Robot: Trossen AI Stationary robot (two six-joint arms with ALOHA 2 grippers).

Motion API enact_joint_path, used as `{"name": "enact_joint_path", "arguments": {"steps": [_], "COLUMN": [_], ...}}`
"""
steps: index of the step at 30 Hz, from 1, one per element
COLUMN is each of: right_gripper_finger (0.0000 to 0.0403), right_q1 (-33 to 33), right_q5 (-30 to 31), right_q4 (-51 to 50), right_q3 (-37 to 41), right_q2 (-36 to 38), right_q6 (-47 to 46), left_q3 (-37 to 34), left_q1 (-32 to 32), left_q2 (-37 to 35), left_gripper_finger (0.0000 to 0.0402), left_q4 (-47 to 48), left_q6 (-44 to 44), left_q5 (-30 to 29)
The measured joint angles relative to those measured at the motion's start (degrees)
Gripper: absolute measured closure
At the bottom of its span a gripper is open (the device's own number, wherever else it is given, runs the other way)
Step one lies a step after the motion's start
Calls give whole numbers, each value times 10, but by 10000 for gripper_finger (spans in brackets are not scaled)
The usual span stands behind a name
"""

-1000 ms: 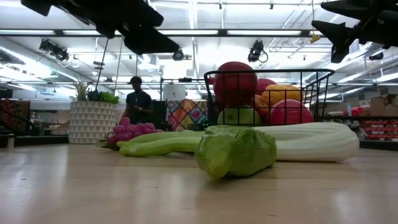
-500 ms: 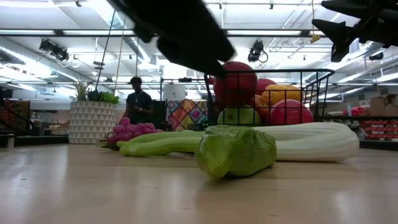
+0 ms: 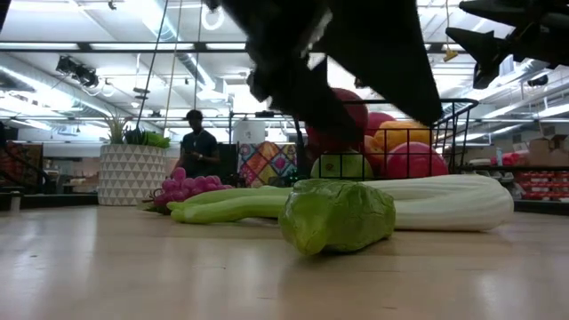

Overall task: Build produce basket
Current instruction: Put the cucumber into the wire basket

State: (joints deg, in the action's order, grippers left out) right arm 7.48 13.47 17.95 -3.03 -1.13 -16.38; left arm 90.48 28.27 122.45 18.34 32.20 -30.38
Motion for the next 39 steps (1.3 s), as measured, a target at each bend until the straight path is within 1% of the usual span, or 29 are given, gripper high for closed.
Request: {"name": "enact_joint_path", "arguments": {"steps": [1,9,16,24,33,39], "right_gripper_finger": [215,215,215,215,215,215], "right_q1": [0,0,0,0,0,0], "right_q5": [0,0,0,0,0,1], "right_q4": [0,0,0,0,0,0], "right_q3": [0,0,0,0,0,0], "right_q2": [0,0,0,0,0,0], "right_q6": [0,0,0,0,0,0], "left_q3": [0,0,0,0,0,0], "left_q1": [0,-2,0,2,2,2], "left_q2": [6,41,42,37,40,40], "left_gripper_finger": [1,2,2,2,2,2], "left_q4": [-1,-11,28,56,111,120], "left_q6": [14,45,51,22,16,14], "left_q5": [-3,-7,-6,-10,-9,11]}}
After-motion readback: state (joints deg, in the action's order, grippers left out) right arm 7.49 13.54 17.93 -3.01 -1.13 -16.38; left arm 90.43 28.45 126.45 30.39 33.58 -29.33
